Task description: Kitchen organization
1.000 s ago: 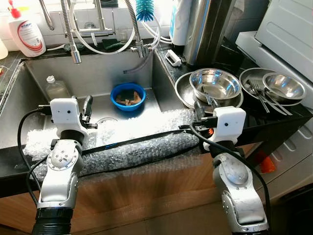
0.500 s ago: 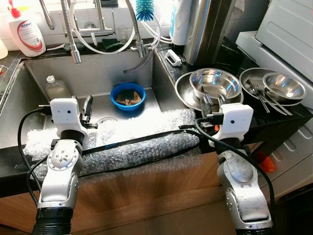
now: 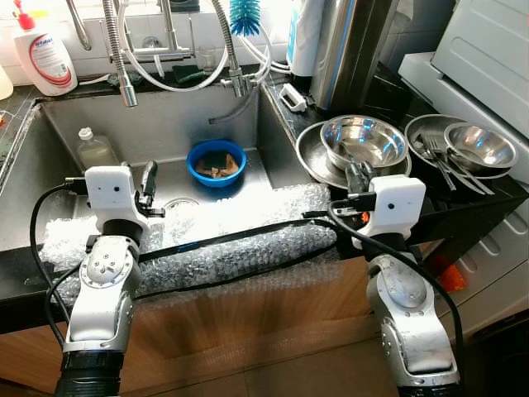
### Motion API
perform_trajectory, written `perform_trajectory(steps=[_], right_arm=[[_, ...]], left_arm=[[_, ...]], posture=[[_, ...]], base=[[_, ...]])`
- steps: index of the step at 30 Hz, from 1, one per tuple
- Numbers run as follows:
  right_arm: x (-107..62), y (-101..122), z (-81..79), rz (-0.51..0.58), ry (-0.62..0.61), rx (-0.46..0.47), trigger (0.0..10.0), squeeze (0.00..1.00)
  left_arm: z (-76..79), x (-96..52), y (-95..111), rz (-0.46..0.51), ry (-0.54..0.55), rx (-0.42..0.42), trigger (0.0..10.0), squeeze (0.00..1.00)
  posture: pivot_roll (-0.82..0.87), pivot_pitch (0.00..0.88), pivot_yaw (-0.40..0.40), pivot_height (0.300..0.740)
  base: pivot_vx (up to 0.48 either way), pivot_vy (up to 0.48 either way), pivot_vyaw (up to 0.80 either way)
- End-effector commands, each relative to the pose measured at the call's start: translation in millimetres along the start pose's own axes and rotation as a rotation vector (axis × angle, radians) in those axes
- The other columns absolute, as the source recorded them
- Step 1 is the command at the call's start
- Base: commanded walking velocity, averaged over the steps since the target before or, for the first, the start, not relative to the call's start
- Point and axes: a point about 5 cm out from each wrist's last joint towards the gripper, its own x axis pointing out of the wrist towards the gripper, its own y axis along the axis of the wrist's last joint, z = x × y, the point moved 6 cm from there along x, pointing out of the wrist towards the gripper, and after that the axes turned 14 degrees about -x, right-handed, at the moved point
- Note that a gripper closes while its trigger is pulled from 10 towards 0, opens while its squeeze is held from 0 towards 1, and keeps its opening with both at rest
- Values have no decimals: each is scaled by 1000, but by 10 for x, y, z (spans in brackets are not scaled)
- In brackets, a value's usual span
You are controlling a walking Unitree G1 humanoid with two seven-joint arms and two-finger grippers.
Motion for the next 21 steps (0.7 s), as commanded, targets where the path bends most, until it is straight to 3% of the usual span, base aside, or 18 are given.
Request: perform_trajectory(steps=[1,2,4,5,6,21], right_arm=[[24,13,7,6,-1,3,1765,0],[27,18,11,8,-4,3,2235,0],[32,33,16,15,-6,0,5647,0],[33,37,18,17,-6,-2,5647,0],[35,47,22,22,-7,-6,10000,0],[84,483,227,203,-106,-86,10000,0]], left_arm=[[39,-13,-5,-2,-11,1,10000,0],[38,-12,-2,-1,-10,1,10000,0],[39,-9,7,3,-10,1,10000,0],[39,-8,9,3,-10,1,10000,0],[40,-6,15,5,-10,1,10000,0],[34,7,107,47,-1,-19,10000,0]], posture=[[65,110,-38,740],[64,109,-38,740],[64,108,-38,740],[64,108,-38,740],[64,109,-37,740],[62,107,-39,740]], base=[[0,0,0],[0,0,0],[0,0,0],[0,0,0],[0,0,0],[0,0,0]])
